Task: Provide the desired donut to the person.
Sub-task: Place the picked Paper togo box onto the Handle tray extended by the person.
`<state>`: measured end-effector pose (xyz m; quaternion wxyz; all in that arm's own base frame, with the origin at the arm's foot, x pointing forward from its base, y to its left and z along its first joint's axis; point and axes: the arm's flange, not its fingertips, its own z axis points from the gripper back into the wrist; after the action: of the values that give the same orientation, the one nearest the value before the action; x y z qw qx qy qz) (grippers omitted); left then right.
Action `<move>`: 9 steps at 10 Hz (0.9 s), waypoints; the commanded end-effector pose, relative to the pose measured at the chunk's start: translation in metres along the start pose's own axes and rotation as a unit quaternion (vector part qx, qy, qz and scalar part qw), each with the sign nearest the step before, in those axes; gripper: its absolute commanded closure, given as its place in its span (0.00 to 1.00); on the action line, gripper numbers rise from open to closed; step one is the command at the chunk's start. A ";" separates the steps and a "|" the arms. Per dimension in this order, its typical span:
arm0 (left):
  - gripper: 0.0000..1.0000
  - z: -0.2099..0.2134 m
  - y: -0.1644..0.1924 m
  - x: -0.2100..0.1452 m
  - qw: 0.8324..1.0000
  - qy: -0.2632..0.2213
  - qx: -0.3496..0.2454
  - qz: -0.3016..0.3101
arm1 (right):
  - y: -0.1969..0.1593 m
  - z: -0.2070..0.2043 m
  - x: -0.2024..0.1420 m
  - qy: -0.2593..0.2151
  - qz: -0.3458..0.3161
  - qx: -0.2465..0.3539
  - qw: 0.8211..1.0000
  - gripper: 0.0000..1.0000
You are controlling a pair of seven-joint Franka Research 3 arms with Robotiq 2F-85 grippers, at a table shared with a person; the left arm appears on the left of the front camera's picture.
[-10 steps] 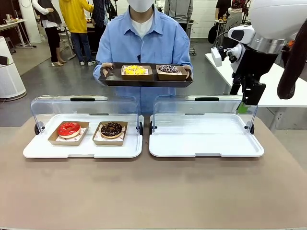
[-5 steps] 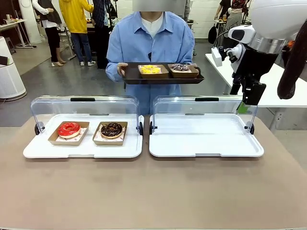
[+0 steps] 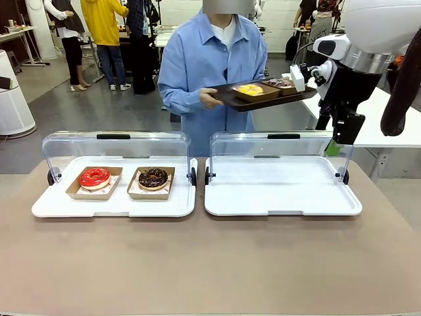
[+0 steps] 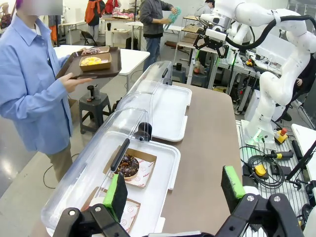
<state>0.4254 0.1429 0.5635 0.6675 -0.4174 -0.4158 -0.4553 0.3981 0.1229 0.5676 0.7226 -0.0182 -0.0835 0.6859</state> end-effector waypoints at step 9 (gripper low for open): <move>0.00 0.002 -0.001 0.001 1.000 -0.005 0.000 -0.003 | -0.041 0.046 -0.164 -0.320 -0.041 0.067 0.944 0.00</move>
<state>0.4253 0.1433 0.5634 0.6677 -0.4173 -0.4160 -0.4549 0.4145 -0.0221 0.6015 0.6936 0.1880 -0.2524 0.6480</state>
